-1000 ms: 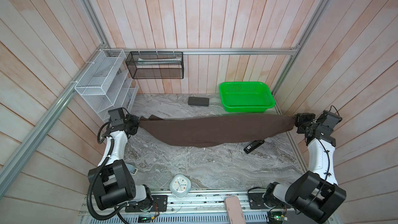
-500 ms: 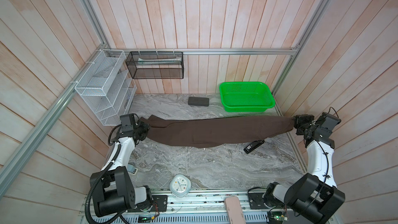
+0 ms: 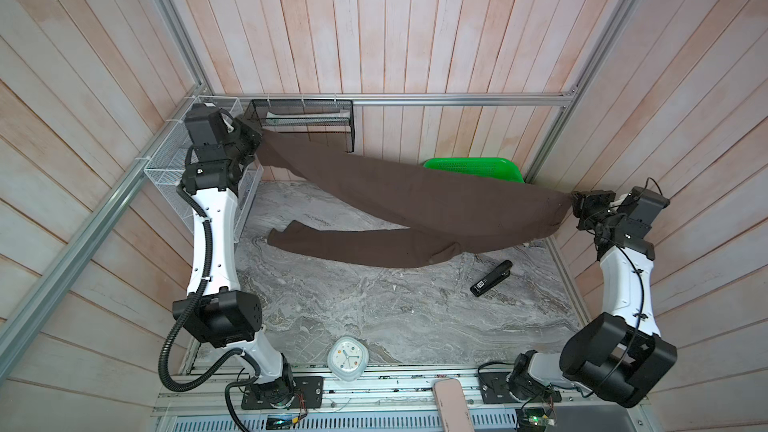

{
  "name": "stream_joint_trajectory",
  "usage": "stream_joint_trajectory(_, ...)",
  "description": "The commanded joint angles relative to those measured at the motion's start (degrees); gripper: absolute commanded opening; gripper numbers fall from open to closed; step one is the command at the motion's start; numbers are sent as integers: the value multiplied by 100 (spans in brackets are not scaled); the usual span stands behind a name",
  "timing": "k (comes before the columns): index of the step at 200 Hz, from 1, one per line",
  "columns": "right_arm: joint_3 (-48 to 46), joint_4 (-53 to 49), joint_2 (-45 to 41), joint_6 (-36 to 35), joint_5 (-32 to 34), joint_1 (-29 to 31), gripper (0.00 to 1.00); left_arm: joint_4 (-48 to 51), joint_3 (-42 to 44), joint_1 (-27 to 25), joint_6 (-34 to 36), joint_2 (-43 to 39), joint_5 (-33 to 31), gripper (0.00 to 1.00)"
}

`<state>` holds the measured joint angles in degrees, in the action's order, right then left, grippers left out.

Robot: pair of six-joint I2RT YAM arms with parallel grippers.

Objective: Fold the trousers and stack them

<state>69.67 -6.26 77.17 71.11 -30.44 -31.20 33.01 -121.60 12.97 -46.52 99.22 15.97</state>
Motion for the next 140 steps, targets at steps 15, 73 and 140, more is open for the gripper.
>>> stream_joint_trajectory(15,-534,1013,-453,288,-443,-184,0,-92,1252,326,187,-822,-122,0)
stream_joint_trajectory(73,-2187,287,-1832,-285,-579,-977,0,-1023,5084,482,39,-3301,319,0)
stream_joint_trajectory(140,-3218,-708,-3175,-623,51,-1055,0,-471,6095,522,472,-4654,253,0)
